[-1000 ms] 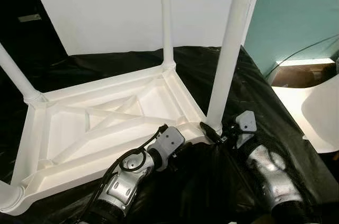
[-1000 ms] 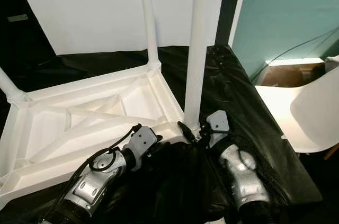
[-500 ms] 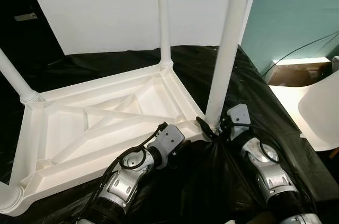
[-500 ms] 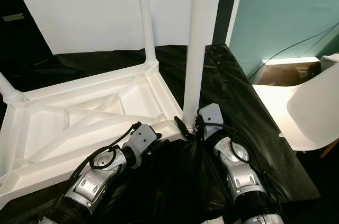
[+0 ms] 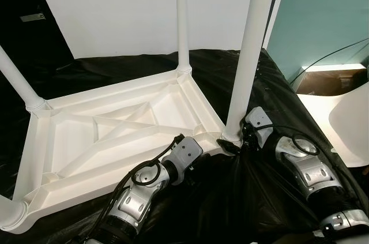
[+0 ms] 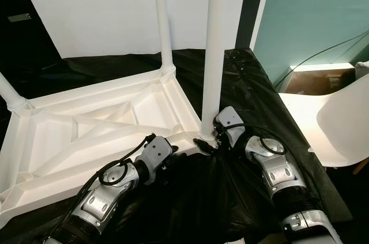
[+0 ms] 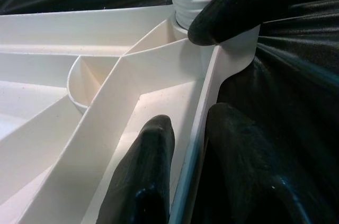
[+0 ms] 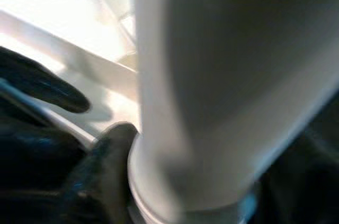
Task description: Building children table
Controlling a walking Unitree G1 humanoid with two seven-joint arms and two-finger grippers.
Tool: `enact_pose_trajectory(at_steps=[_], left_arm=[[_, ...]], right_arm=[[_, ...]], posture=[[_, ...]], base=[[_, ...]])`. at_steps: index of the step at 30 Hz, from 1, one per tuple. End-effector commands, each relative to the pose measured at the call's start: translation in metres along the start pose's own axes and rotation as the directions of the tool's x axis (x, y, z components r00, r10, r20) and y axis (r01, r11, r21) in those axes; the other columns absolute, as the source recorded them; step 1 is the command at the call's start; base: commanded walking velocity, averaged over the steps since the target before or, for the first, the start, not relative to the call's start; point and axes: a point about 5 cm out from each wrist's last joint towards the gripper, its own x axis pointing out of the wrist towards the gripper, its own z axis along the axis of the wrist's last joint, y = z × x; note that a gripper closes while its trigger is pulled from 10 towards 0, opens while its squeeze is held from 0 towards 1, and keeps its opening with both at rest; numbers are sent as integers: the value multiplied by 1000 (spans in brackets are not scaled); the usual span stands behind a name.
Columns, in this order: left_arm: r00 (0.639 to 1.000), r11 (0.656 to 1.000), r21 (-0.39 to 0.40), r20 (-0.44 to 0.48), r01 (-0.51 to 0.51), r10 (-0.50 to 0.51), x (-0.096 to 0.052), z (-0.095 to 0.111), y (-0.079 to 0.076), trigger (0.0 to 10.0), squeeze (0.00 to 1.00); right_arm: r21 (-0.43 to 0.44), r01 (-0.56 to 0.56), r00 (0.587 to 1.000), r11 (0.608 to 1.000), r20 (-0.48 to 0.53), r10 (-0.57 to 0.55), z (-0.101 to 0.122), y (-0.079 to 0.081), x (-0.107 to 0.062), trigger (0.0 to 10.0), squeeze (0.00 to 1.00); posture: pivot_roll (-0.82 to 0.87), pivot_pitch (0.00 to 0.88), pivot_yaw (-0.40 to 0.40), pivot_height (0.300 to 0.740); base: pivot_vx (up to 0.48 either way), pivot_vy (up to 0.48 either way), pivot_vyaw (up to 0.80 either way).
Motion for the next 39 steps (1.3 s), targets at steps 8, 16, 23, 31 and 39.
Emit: enact_pose_trajectory(at_steps=[8,16,23,31,39], left_arm=[[965,995,-96,-255,40,-63,-15,-58,-12,10000,0],[965,994,-101,-256,39,-64,-17,-60,-15,10000,0],[964,995,-93,-259,41,-64,-18,-59,-12,10000,0],[962,995,-93,-264,41,-64,-19,-61,-12,10000,0],[963,995,-91,-259,47,-70,-16,-59,-11,10000,0]], right_arm=[[17,-12,994,1000,-111,14,2,-15,-8,0,0],[200,505,838,840,120,-532,-2,23,1,0,0],[301,603,753,739,89,-652,-4,30,1,0,0],[335,463,845,820,110,-523,-3,34,6,10000,1000],[122,338,897,933,260,-358,27,-19,-9,10000,0]], posture=[[-16,0,-4,740],[-5,0,0,740],[-1,0,4,740],[-14,0,16,740],[-31,0,18,740]], base=[[0,0,0],[0,0,0],[0,0,0],[0,0,0],[0,0,0]])
